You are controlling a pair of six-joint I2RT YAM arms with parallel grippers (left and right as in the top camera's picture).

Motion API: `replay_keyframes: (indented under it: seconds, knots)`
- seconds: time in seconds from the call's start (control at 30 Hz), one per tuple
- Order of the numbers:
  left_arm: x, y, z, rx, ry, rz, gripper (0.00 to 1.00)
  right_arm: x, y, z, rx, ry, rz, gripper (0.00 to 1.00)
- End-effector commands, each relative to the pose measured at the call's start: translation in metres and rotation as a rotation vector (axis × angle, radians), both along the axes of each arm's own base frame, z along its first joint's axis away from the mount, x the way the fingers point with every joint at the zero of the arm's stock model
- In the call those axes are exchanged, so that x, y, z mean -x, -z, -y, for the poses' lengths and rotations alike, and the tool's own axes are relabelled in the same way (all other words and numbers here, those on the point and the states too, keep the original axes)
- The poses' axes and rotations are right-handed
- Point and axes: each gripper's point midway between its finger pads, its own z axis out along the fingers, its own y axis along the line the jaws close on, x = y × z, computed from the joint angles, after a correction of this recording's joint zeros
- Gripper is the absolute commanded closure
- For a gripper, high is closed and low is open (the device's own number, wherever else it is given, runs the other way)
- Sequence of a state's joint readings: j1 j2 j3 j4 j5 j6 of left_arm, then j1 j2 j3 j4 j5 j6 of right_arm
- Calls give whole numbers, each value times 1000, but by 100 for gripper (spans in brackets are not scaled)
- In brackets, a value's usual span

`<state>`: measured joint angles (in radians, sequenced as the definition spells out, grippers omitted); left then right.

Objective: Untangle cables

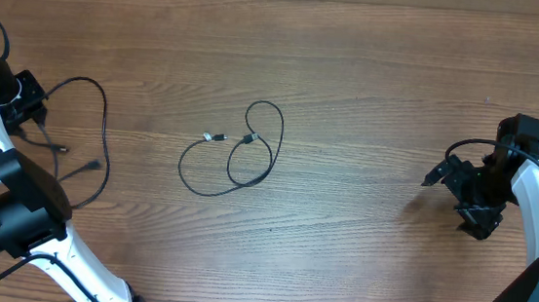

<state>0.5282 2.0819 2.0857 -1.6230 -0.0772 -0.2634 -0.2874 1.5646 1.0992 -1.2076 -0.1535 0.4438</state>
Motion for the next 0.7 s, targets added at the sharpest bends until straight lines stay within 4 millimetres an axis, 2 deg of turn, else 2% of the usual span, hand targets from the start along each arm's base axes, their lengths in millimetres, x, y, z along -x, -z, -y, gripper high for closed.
replay_keyframes:
  seconds: [0.0,0.07,0.17,0.3,0.47,0.67]
  knots:
    - [1,4,-3,-4,-8,-16,52,2,3,-1,-8,-5,-7,0]
    - [2,4,-2,-1,-7,-18,49,2,3,-1,-8,-5,-7,0]
    - [4,3,0,5,-8,-26,50,1,3,-1,-7,-5,-4,0]
    - [6,-7,2,-7,-6,-4,50,1,3,-1,-7,-5,-3,0]
    - [9,-38,3,-57,-9,80,49,0,3,-1,-6,-5,0,0]
    - [15,-88,7,-142,-8,230,47,0,3,0,-6,-5,1,0]
